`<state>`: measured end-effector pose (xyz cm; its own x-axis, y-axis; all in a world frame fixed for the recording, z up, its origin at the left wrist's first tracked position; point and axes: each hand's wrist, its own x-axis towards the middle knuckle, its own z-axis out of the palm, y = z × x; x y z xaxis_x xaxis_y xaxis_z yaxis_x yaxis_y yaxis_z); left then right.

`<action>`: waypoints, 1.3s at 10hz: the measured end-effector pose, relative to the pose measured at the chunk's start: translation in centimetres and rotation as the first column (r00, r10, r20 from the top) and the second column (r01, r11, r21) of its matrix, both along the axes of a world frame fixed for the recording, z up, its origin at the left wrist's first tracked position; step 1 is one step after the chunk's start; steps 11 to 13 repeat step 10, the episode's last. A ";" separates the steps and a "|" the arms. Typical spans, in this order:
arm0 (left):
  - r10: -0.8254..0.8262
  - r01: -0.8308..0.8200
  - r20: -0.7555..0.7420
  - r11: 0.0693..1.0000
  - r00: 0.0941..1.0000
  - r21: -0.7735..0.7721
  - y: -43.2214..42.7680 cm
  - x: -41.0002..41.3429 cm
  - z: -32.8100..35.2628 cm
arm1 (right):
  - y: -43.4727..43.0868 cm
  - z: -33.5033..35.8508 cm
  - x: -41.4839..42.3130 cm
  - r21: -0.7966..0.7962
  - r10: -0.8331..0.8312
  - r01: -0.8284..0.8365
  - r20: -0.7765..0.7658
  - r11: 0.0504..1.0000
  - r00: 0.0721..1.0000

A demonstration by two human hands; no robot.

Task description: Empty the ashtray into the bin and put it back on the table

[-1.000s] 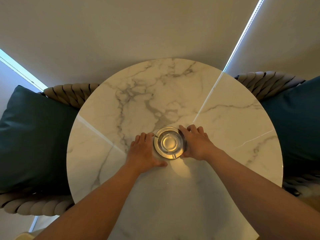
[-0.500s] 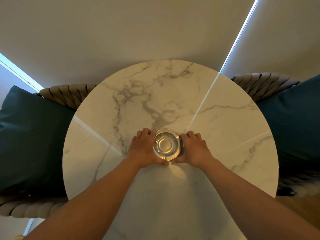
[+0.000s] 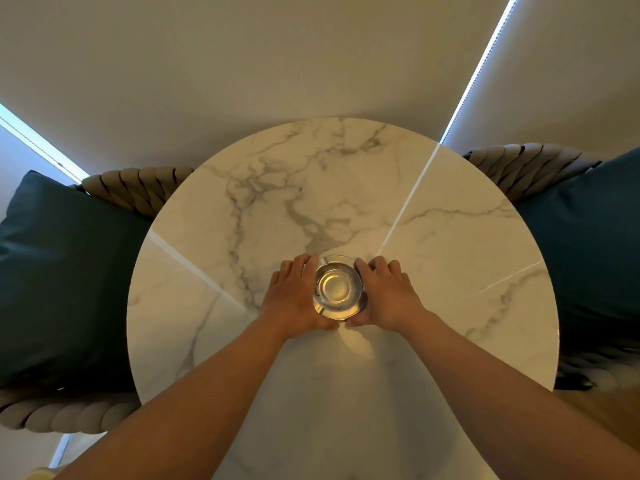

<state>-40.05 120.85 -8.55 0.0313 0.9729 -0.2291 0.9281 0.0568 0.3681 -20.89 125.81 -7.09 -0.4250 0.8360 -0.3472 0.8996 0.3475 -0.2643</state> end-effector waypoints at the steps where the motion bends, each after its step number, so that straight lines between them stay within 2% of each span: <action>1: 0.029 -0.029 -0.040 0.999 0.999 -0.013 -0.1 -0.1 0.0 | -0.2 -0.1 -0.2 0.010 -0.009 0.009 -0.005 1.000 1.000; 3: 0.033 -0.033 -0.075 0.999 0.997 0.005 -0.3 -0.3 -0.2 | -0.5 -0.2 -0.4 0.049 -0.009 0.010 -0.011 0.999 1.000; 5: 0.036 -0.035 -0.052 0.999 0.998 0.008 -0.3 -0.4 -0.1 | -0.8 -0.4 0.0 0.040 0.004 -0.001 -0.063 0.999 0.998; 9: 0.079 -0.077 0.041 0.996 0.996 -0.049 -1.4 -0.9 0.8 | -0.9 0.6 0.8 -0.018 -0.005 0.004 -0.063 1.000 0.998; 10: 0.103 -0.098 0.050 0.991 0.993 -0.092 -2.4 -1.4 1.3 | -1.3 1.0 1.6 -0.024 -0.026 0.024 -0.063 0.999 0.998; 13: 0.103 -0.098 0.050 0.991 0.993 -0.092 -2.4 -1.4 1.3 | -1.3 1.0 1.6 -0.024 -0.026 0.024 -0.063 0.999 0.998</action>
